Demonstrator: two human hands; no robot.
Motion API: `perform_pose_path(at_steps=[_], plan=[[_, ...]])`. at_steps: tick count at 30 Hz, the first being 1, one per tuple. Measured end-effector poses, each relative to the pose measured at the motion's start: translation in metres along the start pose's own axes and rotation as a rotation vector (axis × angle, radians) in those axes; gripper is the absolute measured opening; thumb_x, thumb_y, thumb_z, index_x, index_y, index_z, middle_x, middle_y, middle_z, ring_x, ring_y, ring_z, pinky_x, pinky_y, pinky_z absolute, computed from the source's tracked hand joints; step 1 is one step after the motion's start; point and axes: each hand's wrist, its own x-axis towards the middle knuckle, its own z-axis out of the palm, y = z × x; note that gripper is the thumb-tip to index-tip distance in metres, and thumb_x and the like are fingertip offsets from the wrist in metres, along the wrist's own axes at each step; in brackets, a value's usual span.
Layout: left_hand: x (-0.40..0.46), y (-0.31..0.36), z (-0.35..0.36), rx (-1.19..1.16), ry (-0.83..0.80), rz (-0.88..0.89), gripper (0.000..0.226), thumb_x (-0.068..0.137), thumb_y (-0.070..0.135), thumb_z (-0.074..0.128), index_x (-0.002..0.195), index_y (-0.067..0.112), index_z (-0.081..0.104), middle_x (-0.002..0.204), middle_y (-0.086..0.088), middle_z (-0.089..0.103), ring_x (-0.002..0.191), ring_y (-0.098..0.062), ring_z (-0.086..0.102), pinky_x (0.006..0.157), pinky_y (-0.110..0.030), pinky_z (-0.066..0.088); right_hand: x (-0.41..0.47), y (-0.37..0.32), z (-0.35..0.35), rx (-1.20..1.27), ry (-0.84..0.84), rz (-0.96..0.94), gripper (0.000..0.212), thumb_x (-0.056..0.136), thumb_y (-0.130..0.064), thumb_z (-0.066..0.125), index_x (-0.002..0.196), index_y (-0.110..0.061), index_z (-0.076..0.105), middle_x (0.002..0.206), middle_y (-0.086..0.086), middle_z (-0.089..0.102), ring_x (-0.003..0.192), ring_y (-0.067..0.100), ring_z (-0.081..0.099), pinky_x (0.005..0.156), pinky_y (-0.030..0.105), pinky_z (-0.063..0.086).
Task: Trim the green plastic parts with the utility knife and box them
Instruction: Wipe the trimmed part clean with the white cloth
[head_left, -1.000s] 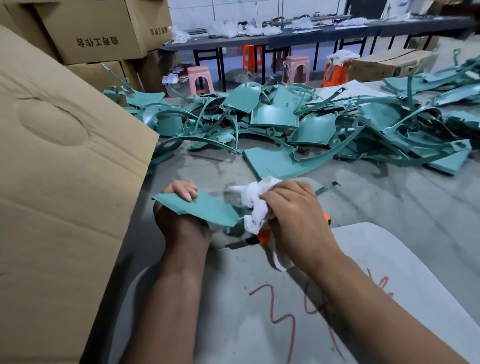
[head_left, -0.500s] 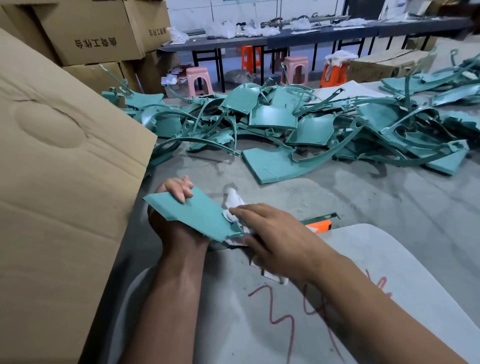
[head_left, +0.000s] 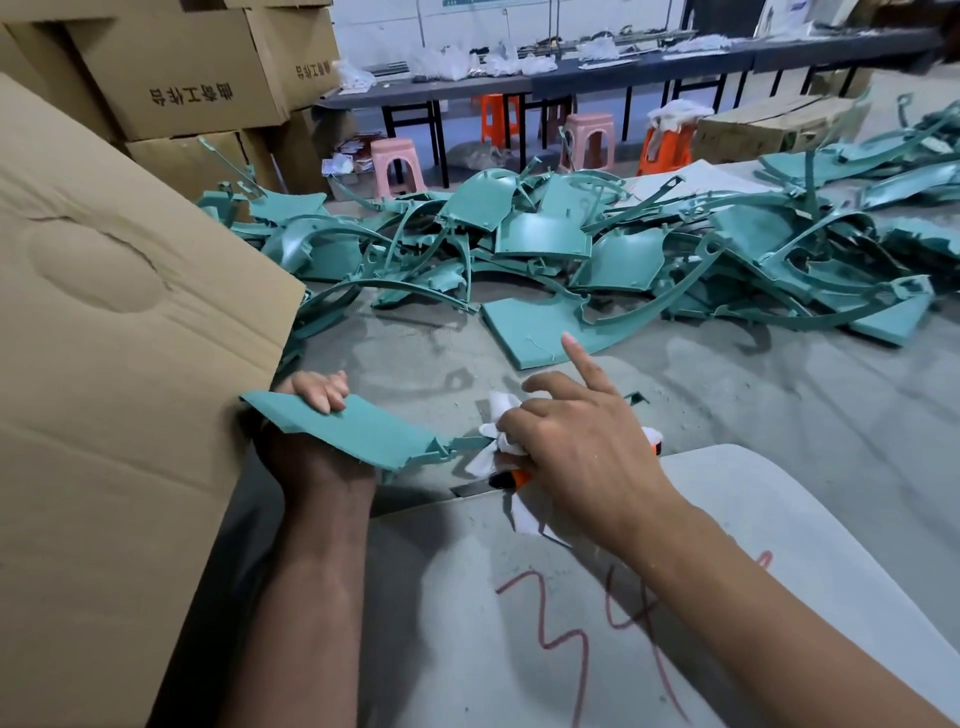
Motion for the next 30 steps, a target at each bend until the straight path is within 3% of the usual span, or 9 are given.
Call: perform_pose_path(at_steps=[2, 4, 7, 9, 11, 15, 20, 25, 30], plan=[[0.003, 0.002, -0.003, 0.025, -0.001, 0.007, 0.033, 0.071, 0.016, 0.038, 0.04, 0.023, 0.046, 0.045, 0.003, 0.041, 0.058, -0.017, 0.039, 0.086, -0.025, 0.042, 0.0, -0.005, -0.002, -0.024, -0.01, -0.022, 0.016, 0.088, -0.023, 0.058, 0.092, -0.023, 0.073, 0.085, -0.005, 0.075, 0.117, 0.023, 0.064, 0.129, 0.051, -0.005], [0.006, 0.002, -0.004, 0.014, -0.015, 0.009, 0.044, 0.079, 0.012, 0.035, 0.039, 0.025, 0.047, 0.044, 0.004, 0.041, 0.058, -0.016, 0.038, 0.084, -0.023, 0.042, 0.001, -0.006, -0.002, -0.045, 0.084, -0.012, 0.014, 0.096, -0.024, 0.06, 0.097, -0.024, 0.074, 0.091, -0.004, 0.076, 0.111, 0.02, 0.067, 0.13, 0.05, -0.002], [0.008, -0.002, -0.004, 0.096, 0.007, 0.059, 0.053, 0.083, 0.002, 0.034, 0.039, 0.028, 0.047, 0.045, 0.006, 0.041, 0.057, -0.014, 0.038, 0.083, -0.023, 0.04, 0.0, 0.007, 0.0, 0.161, 0.551, 0.108, 0.022, 0.1, -0.028, 0.064, 0.095, -0.009, 0.074, 0.089, 0.006, 0.077, 0.08, 0.018, 0.07, 0.122, 0.052, 0.034], [0.008, -0.006, -0.003, 0.123, 0.054, 0.08, 0.055, 0.084, -0.001, 0.033, 0.039, 0.028, 0.046, 0.046, 0.006, 0.041, 0.058, -0.015, 0.039, 0.086, -0.023, 0.041, -0.003, 0.022, -0.002, 0.251, 0.784, 0.212, 0.039, 0.107, -0.034, 0.053, 0.097, -0.003, 0.073, 0.091, 0.01, 0.076, 0.081, 0.022, 0.069, 0.106, 0.052, 0.05], [0.008, -0.009, -0.004, 0.133, 0.085, 0.096, 0.06, 0.088, -0.005, 0.028, 0.041, 0.027, 0.045, 0.045, 0.006, 0.041, 0.057, -0.014, 0.039, 0.084, -0.022, 0.042, -0.006, 0.037, -0.003, 0.245, 0.677, 0.214, 0.036, 0.107, -0.034, 0.054, 0.104, -0.005, 0.073, 0.101, 0.007, 0.075, 0.095, 0.031, 0.067, 0.092, 0.048, 0.053], [0.007, -0.01, -0.003, 0.133, 0.144, 0.083, 0.054, 0.092, -0.006, 0.022, 0.048, 0.017, 0.042, 0.043, 0.006, 0.04, 0.055, -0.013, 0.039, 0.08, -0.024, 0.04, -0.009, 0.05, 0.017, 0.378, 0.006, 0.109, 0.031, 0.097, -0.04, 0.068, 0.116, -0.017, 0.075, 0.108, -0.001, 0.072, 0.105, 0.026, 0.059, 0.089, 0.041, 0.049], [-0.006, -0.008, 0.007, 0.008, 0.25, 0.029, 0.04, 0.093, -0.004, 0.021, 0.062, 0.018, 0.035, 0.043, 0.002, 0.035, 0.057, -0.017, 0.033, 0.075, -0.022, 0.042, -0.003, 0.05, 0.018, 0.468, 0.231, 0.078, 0.013, 0.091, -0.017, 0.079, 0.083, -0.007, 0.075, 0.075, 0.001, 0.069, 0.076, 0.03, 0.058, 0.063, 0.038, 0.047], [-0.028, -0.012, 0.035, -0.026, 0.264, 0.045, 0.04, 0.089, -0.008, 0.021, 0.062, 0.017, 0.037, 0.042, 0.003, 0.036, 0.055, -0.018, 0.036, 0.073, -0.021, 0.042, -0.001, 0.009, 0.01, 0.346, 0.132, -0.067, 0.022, 0.092, -0.026, 0.058, 0.097, -0.014, 0.076, 0.089, -0.002, 0.074, 0.084, 0.026, 0.063, 0.075, 0.038, 0.051], [-0.029, -0.014, 0.042, -0.035, 0.29, 0.026, 0.043, 0.088, -0.013, 0.021, 0.061, 0.016, 0.037, 0.043, 0.005, 0.04, 0.052, -0.014, 0.04, 0.073, -0.024, 0.044, -0.008, -0.014, 0.003, 1.075, 0.199, 0.124, 0.026, 0.108, -0.02, 0.052, 0.112, -0.015, 0.077, 0.098, -0.018, 0.075, 0.097, 0.004, 0.068, 0.082, 0.02, 0.047]])
